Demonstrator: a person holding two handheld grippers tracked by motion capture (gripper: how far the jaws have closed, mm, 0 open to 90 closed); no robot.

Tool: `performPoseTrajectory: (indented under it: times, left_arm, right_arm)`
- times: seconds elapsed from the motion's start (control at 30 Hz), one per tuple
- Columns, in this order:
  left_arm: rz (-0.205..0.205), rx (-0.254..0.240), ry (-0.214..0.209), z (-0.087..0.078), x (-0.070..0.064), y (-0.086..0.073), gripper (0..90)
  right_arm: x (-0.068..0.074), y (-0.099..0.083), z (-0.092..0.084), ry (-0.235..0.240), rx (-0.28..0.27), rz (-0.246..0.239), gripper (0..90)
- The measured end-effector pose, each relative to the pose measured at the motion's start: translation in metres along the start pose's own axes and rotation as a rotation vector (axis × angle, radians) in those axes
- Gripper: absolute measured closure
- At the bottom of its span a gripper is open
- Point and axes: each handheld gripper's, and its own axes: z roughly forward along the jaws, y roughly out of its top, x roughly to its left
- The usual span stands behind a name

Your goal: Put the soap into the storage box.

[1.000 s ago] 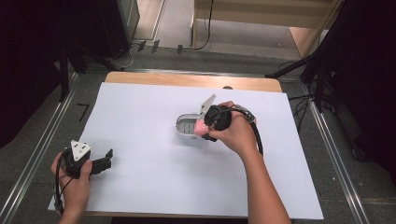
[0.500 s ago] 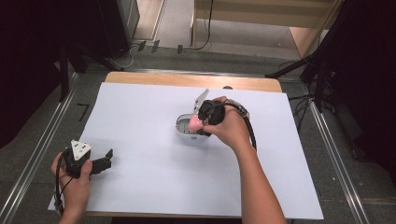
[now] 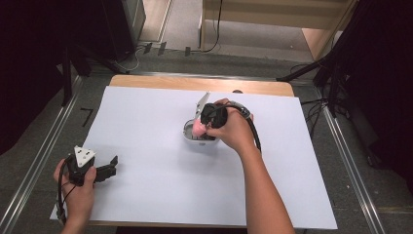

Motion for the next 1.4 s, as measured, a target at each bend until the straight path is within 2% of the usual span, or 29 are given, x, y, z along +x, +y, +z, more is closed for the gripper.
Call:
performPoseTrajectory:
  times: [0.33, 0.7, 0.83, 0.93, 1.13, 1.33, 1.37, 1.4]
  left_arm:
    - [0.001, 0.001, 0.0, 0.0, 0.0, 0.0, 7.1]
    - [0.0, 0.005, 0.0, 0.0, 0.0, 0.0, 7.1]
    - [0.0, 0.008, -0.004, 0.0, 0.001, 0.0, 7.1]
    - [0.002, 0.005, -0.002, 0.0, 0.0, 0.0, 7.1]
    - [0.003, 0.004, 0.0, 0.0, 0.0, 0.0, 7.1]
    - [0.004, 0.006, -0.001, 0.0, 0.0, 0.0, 7.1]
    - [0.003, 0.005, -0.001, 0.0, 0.0, 0.0, 7.1]
    - [0.005, 0.007, 0.0, 0.0, 0.0, 0.0, 7.1]
  right_arm:
    - [-0.004, 0.006, 0.008, 0.016, 0.015, -0.006, 39.0]
    - [-0.008, 0.004, 0.015, 0.034, 0.031, -0.023, 39.0]
    - [-0.008, 0.001, 0.014, 0.037, 0.042, -0.008, 38.4]
    - [-0.009, 0.001, 0.008, 0.042, -0.008, 0.02, 36.7]
    - [-0.006, -0.003, -0.005, 0.004, -0.03, 0.058, 32.6]
    - [0.001, -0.013, -0.016, -0.018, -0.098, 0.118, 24.8]
    - [0.002, -0.015, -0.018, -0.029, -0.107, 0.124, 23.9]
    - [0.004, -0.019, -0.02, -0.061, -0.119, 0.141, 21.7]
